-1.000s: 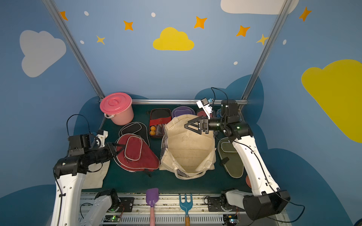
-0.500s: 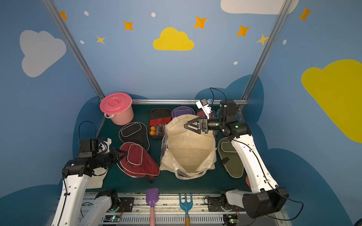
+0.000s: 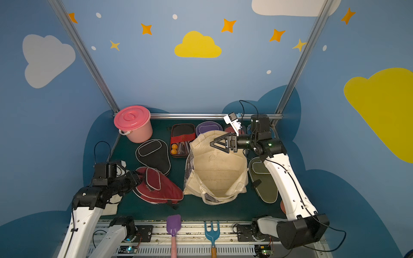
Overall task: Remove the ping pong set from the canvas bag
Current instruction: Place the ping pong set at the center of the board.
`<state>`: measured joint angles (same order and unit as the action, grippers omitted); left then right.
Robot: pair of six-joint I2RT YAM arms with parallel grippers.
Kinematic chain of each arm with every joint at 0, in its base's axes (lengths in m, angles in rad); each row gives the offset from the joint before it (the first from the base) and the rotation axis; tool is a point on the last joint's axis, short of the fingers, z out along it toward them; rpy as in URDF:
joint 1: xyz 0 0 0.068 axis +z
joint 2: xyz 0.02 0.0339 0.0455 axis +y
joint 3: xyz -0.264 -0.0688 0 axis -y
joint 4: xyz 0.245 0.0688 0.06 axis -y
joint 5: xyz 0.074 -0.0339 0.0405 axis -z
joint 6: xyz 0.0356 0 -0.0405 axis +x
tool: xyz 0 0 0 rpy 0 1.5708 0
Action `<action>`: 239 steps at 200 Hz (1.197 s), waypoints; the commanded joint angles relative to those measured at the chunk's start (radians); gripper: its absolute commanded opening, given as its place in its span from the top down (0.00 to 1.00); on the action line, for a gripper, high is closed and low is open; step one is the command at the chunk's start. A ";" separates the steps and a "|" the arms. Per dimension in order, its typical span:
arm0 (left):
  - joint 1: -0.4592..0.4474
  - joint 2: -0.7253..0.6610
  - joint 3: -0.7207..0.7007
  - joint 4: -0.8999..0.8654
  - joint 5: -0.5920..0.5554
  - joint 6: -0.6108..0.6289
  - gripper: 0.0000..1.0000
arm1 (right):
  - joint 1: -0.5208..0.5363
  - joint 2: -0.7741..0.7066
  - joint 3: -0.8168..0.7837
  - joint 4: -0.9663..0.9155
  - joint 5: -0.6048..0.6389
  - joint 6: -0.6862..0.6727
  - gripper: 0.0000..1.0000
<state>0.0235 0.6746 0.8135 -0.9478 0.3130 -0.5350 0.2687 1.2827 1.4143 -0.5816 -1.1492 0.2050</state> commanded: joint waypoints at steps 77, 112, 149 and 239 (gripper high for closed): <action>-0.002 -0.093 -0.106 0.114 -0.181 -0.170 0.36 | -0.019 -0.010 -0.009 0.009 -0.007 -0.006 0.17; -0.003 -0.115 -0.165 0.144 -0.198 -0.207 0.55 | -0.026 -0.014 -0.012 0.020 -0.010 0.000 0.17; -0.005 -0.145 -0.193 0.124 -0.170 -0.286 0.48 | -0.031 -0.018 -0.018 0.025 -0.011 0.006 0.17; -0.038 -0.276 -0.212 -0.106 -0.237 -0.443 0.19 | -0.043 -0.036 -0.036 0.040 -0.009 0.028 0.17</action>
<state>-0.0082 0.4103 0.5900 -0.9848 0.0959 -0.9409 0.2344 1.2716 1.3945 -0.5617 -1.1492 0.2272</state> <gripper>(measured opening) 0.792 0.834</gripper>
